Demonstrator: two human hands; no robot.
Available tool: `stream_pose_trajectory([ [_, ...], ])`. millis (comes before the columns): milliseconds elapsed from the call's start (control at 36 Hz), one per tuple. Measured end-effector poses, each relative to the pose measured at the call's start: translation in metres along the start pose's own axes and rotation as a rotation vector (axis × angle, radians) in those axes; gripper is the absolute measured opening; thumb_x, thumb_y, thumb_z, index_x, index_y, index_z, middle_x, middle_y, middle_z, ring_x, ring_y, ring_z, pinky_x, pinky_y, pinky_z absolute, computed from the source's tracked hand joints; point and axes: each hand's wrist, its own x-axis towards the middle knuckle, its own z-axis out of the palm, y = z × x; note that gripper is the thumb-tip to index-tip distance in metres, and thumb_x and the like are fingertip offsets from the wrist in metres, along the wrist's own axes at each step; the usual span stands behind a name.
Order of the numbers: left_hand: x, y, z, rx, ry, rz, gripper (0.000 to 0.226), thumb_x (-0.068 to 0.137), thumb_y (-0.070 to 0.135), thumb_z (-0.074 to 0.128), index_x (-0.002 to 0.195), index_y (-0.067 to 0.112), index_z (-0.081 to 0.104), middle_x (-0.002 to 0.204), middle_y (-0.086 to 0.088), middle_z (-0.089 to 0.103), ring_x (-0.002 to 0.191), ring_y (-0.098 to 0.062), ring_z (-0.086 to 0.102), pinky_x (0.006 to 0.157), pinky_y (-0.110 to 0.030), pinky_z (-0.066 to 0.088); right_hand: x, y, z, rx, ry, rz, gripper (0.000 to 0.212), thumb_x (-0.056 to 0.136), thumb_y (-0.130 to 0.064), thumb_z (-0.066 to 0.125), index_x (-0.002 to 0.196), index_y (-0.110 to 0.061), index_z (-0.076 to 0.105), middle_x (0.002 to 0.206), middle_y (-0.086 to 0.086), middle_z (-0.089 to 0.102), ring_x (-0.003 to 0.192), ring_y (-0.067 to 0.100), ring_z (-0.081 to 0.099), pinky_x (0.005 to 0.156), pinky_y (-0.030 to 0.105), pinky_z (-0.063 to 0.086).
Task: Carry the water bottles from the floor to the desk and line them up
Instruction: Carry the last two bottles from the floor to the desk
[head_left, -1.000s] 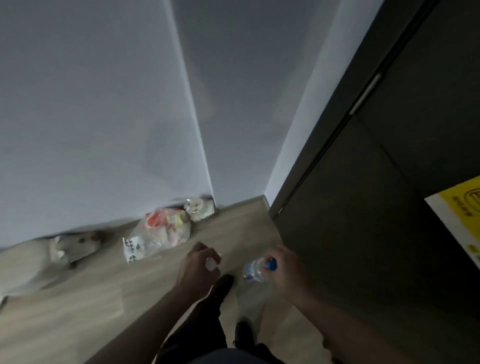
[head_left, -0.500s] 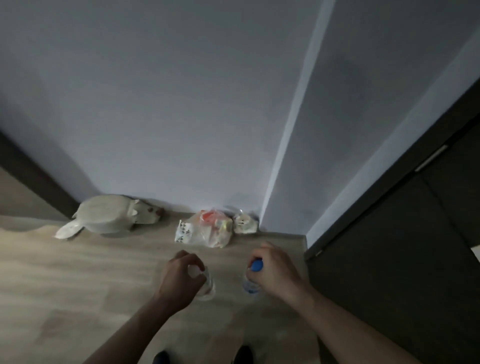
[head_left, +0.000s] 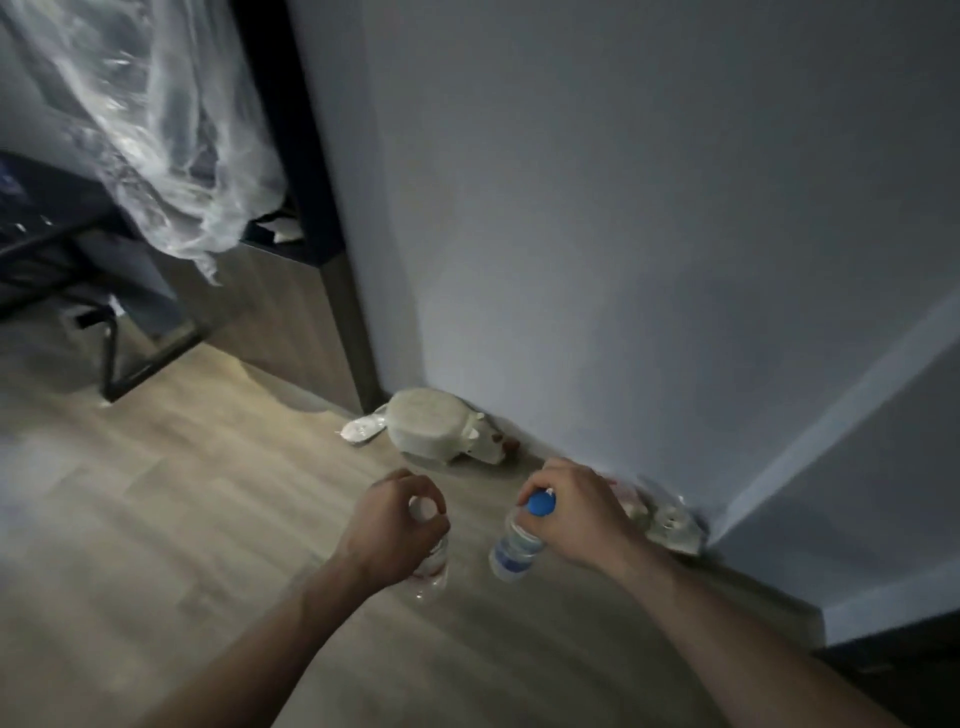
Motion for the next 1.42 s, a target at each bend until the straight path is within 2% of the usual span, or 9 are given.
stream_pose_trajectory([
  [111, 0.004, -0.048, -0.053, -0.018, 0.054, -0.078, 0.008, 0.068, 0.031, 0.074, 0.075, 0.032, 0.070, 0.083, 0.010, 0.061, 0.074, -0.010, 0.060, 0.072, -0.032, 0.051, 0.036, -0.061, 0.026, 0.051, -0.020, -0.063, 0.009, 0.078, -0.033, 0.076, 0.087, -0.031, 0.074, 0.090, -0.015, 0.060, 0.083, 0.001, 0.057, 0.068, 0.017, 0.042],
  [361, 0.031, -0.133, -0.142, -0.045, 0.189, -0.167, 0.009, 0.070, 0.028, 0.077, 0.075, 0.032, 0.071, 0.082, 0.011, 0.063, 0.073, -0.006, 0.060, 0.068, -0.030, 0.050, 0.128, -0.170, 0.064, 0.066, -0.106, -0.215, 0.009, 0.077, -0.029, 0.078, 0.086, -0.029, 0.075, 0.091, -0.016, 0.064, 0.086, 0.004, 0.060, 0.077, 0.028, 0.054],
  [500, 0.059, -0.179, -0.179, -0.049, 0.243, -0.229, 0.013, 0.071, 0.025, 0.078, 0.073, 0.034, 0.069, 0.082, 0.010, 0.063, 0.073, -0.006, 0.060, 0.067, -0.028, 0.047, 0.188, -0.215, 0.090, 0.045, -0.154, -0.293, 0.010, 0.078, -0.026, 0.079, 0.082, -0.032, 0.072, 0.089, -0.019, 0.061, 0.080, -0.003, 0.053, 0.069, 0.012, 0.036],
  [611, 0.086, -0.217, -0.209, -0.049, 0.290, -0.288, 0.016, 0.071, 0.024, 0.079, 0.071, 0.036, 0.068, 0.081, 0.011, 0.064, 0.072, -0.003, 0.060, 0.065, -0.025, 0.044, 0.242, -0.247, 0.116, 0.048, -0.219, -0.342, 0.013, 0.077, -0.024, 0.077, 0.080, -0.034, 0.070, 0.084, -0.022, 0.057, 0.080, -0.004, 0.052, 0.069, 0.011, 0.034],
  [778, 0.115, -0.274, -0.261, -0.076, 0.370, -0.408, 0.021, 0.070, 0.020, 0.081, 0.068, 0.036, 0.067, 0.079, 0.014, 0.063, 0.068, 0.000, 0.059, 0.062, -0.025, 0.044, 0.327, -0.300, 0.154, 0.077, -0.301, -0.379, 0.011, 0.073, -0.025, 0.073, 0.083, -0.030, 0.074, 0.091, -0.018, 0.064, 0.082, -0.001, 0.057, 0.073, 0.014, 0.040],
  [889, 0.128, -0.315, -0.297, -0.130, 0.464, -0.467, 0.020, 0.067, 0.023, 0.078, 0.075, 0.039, 0.068, 0.081, 0.015, 0.063, 0.075, -0.002, 0.061, 0.068, -0.032, 0.050, 0.375, -0.347, 0.174, 0.041, -0.356, -0.458, 0.012, 0.074, -0.022, 0.070, 0.082, -0.030, 0.074, 0.090, -0.014, 0.064, 0.084, 0.003, 0.058, 0.072, 0.014, 0.042],
  [1000, 0.130, -0.341, -0.335, -0.126, 0.583, -0.548, 0.022, 0.070, 0.019, 0.081, 0.069, 0.037, 0.068, 0.084, 0.015, 0.065, 0.070, 0.000, 0.059, 0.064, -0.028, 0.045, 0.417, -0.397, 0.195, 0.034, -0.407, -0.528, 0.012, 0.074, -0.023, 0.069, 0.082, -0.031, 0.073, 0.090, -0.016, 0.063, 0.084, 0.005, 0.060, 0.072, 0.018, 0.048],
  [1111, 0.134, -0.373, -0.379, -0.138, 0.642, -0.578, 0.022, 0.075, 0.018, 0.080, 0.071, 0.036, 0.068, 0.087, 0.012, 0.067, 0.066, -0.001, 0.056, 0.061, -0.023, 0.040, 0.457, -0.449, 0.219, 0.035, -0.429, -0.591, 0.010, 0.075, -0.025, 0.073, 0.083, -0.031, 0.072, 0.090, -0.019, 0.061, 0.087, 0.007, 0.061, 0.077, 0.031, 0.057],
  [1417, 0.142, -0.495, -0.507, -0.140, 0.696, -0.553, 0.022, 0.076, 0.014, 0.079, 0.074, 0.033, 0.070, 0.084, 0.013, 0.068, 0.072, 0.007, 0.057, 0.062, -0.019, 0.041, 0.528, -0.601, 0.300, 0.023, -0.426, -0.642, 0.010, 0.077, -0.025, 0.075, 0.086, -0.030, 0.074, 0.093, -0.015, 0.065, 0.083, 0.009, 0.061, 0.074, 0.028, 0.057],
])
